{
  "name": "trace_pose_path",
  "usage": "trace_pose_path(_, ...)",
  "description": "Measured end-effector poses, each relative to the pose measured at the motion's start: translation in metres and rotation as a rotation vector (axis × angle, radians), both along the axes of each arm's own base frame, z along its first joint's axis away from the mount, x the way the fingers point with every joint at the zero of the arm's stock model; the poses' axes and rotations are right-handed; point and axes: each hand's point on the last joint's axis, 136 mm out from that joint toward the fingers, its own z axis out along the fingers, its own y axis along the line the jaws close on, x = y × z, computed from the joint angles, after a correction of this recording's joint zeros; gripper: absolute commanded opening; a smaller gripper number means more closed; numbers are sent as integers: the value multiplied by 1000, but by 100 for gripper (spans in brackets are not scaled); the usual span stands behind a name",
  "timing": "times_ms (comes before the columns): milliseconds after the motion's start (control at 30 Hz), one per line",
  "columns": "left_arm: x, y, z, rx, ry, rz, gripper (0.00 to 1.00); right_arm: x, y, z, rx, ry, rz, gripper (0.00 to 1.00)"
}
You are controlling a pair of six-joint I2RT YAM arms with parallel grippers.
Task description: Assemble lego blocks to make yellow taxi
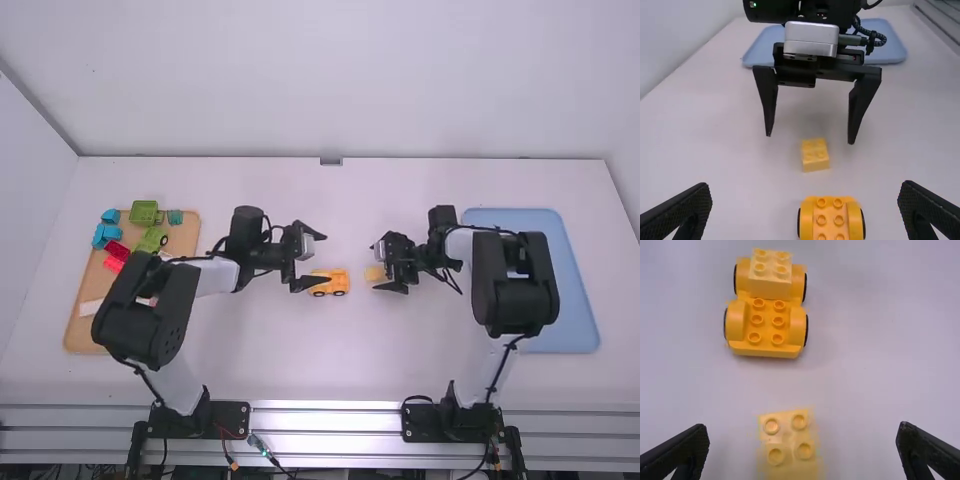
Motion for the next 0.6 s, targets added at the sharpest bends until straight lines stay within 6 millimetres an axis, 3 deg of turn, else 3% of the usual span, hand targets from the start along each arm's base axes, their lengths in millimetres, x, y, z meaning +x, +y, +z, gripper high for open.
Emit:
trace_pose_path(167,-3,1,-5,9,36,-1,99,-8,2,-15,18,55,3,99)
trace_pose_path(600,-5,3,-13,51,11,-1,99,-5,-5,-17,10,53,-15,98)
